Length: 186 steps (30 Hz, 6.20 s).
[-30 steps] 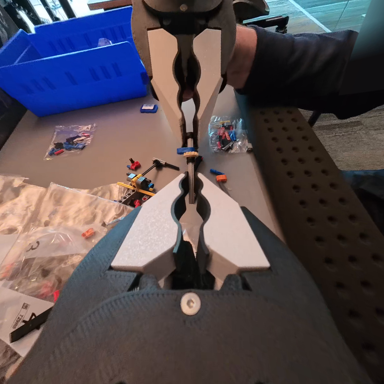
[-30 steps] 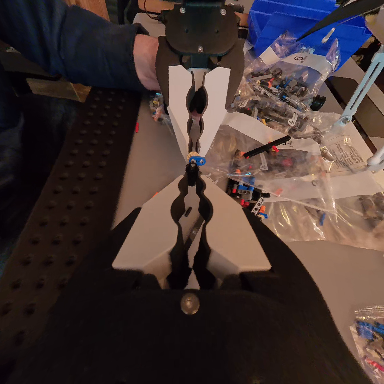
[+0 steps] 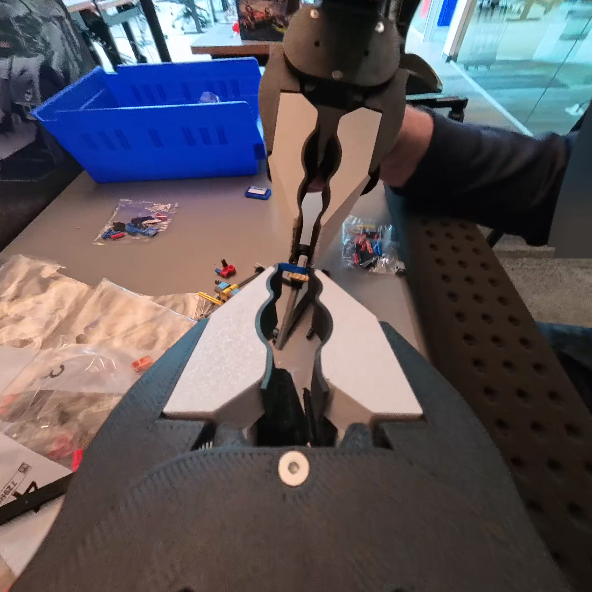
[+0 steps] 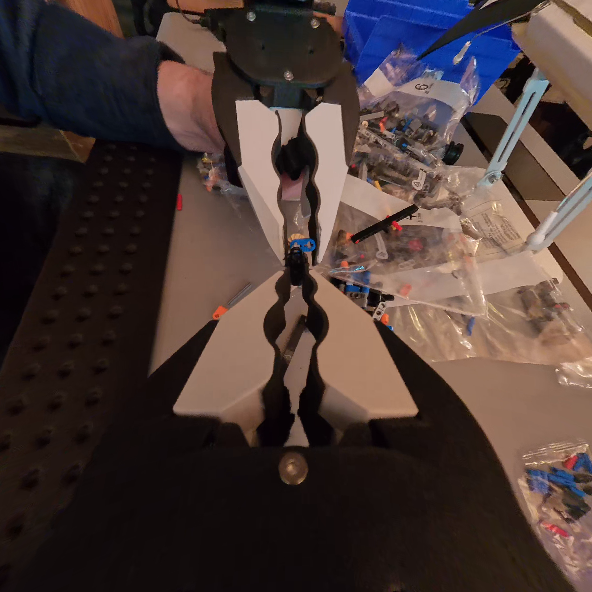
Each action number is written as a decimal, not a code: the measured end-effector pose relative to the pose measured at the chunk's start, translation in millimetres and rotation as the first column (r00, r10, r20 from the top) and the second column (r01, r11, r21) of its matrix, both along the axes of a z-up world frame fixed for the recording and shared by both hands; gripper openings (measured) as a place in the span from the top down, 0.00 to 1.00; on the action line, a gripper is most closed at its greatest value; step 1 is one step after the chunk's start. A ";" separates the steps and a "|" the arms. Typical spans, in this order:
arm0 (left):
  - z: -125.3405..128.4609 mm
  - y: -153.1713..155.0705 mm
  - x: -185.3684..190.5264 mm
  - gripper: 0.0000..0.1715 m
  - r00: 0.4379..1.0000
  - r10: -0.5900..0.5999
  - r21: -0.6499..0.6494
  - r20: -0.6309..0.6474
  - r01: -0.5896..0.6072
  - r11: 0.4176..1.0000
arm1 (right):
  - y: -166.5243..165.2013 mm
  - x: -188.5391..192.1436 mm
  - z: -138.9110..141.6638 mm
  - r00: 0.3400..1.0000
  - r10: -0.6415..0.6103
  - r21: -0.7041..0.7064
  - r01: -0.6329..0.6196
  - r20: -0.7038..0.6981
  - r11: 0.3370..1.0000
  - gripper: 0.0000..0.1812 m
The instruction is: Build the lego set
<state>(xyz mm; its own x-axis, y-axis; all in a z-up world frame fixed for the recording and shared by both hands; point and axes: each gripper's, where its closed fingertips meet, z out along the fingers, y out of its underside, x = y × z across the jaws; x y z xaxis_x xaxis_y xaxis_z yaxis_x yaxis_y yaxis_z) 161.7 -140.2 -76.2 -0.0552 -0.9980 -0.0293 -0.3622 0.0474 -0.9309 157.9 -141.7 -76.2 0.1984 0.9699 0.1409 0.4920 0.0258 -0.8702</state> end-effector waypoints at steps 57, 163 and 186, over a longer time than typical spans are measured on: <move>37.2 3.3 -1.9 0.90 0.969 -0.019 -0.255 0.245 0.084 0.963 | 7.1 -2.9 35.0 0.991 -0.063 0.172 0.083 -0.117 0.982 0.97; 35.2 34.8 1.9 0.98 0.929 0.339 0.149 0.151 -0.360 0.921 | 48.8 3.3 44.6 0.878 -0.437 0.217 0.474 -0.196 0.854 0.90; 36.2 11.9 -0.5 1.00 0.976 0.149 0.138 0.158 -0.171 0.976 | 25.6 0.2 41.1 0.943 -0.249 0.079 0.272 -0.222 0.959 0.93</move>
<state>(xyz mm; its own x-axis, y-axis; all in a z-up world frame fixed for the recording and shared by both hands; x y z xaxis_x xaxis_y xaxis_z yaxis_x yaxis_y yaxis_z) 161.2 -128.3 -40.0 0.1205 -0.9772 -0.1750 -0.2369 0.1429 -0.9610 158.1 -116.1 -35.1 0.4780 0.8619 0.1694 0.3024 0.0196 -0.9530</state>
